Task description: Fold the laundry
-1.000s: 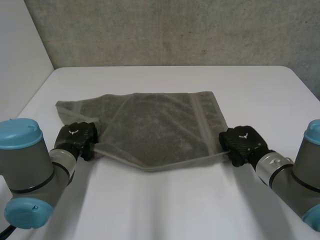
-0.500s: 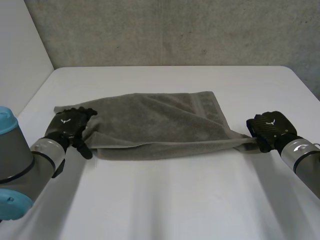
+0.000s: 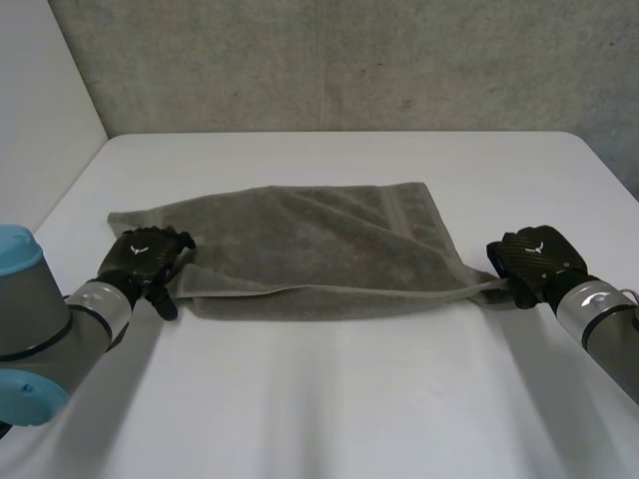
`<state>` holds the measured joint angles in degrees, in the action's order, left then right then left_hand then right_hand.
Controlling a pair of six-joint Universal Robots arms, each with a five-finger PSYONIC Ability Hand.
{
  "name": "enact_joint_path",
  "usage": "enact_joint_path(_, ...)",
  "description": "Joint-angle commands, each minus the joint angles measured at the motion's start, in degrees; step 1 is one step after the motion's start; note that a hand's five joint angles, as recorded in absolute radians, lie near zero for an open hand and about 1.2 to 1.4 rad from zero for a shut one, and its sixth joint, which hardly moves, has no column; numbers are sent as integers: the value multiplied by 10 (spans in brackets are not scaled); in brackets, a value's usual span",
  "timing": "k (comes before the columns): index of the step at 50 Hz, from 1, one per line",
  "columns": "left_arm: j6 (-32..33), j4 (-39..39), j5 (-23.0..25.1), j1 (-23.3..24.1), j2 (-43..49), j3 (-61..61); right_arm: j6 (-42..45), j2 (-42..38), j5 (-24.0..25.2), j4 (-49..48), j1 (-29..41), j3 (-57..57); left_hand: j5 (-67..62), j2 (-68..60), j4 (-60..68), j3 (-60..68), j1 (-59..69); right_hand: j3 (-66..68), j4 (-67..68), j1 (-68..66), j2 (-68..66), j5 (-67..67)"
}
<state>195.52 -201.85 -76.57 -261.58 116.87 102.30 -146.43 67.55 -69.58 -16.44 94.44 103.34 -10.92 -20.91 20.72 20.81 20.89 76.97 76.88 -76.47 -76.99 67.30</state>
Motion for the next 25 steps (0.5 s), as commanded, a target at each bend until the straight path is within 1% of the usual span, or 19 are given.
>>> enact_joint_path(1,0,-60,-1,1,24,-1,0,0,0,0,0,4,-81,-81,83,82,82,30,31,-35,-30,27)
enact_joint_path(2,0,-71,-1,2,30,-3,0,0,0,0,0,5,-118,-118,120,119,118,30,31,-35,-30,27)
enact_joint_path(3,0,-71,-1,2,30,-3,0,0,0,0,0,5,-118,-118,120,119,119,30,31,-35,-30,27)
enact_joint_path(5,-1,-91,-1,2,41,-10,0,1,0,0,0,5,-185,-185,187,186,186,30,31,-35,-30,27)
enact_joint_path(8,-1,-104,-1,2,45,-14,0,1,-1,0,0,6,-214,-214,216,215,214,30,31,-35,-30,27)
enact_joint_path(15,-1,-121,-3,1,47,-18,1,1,0,0,0,6,-256,-256,258,257,256,30,31,-35,-30,27)
enact_joint_path(22,-9,-154,-9,-1,41,-11,1,1,0,0,0,6,-260,-260,262,261,260,30,31,-35,-30,27)
enact_joint_path(25,-7,-157,-7,-2,42,-10,1,1,0,0,0,6,-256,-256,258,257,257,30,31,-35,-30,27)
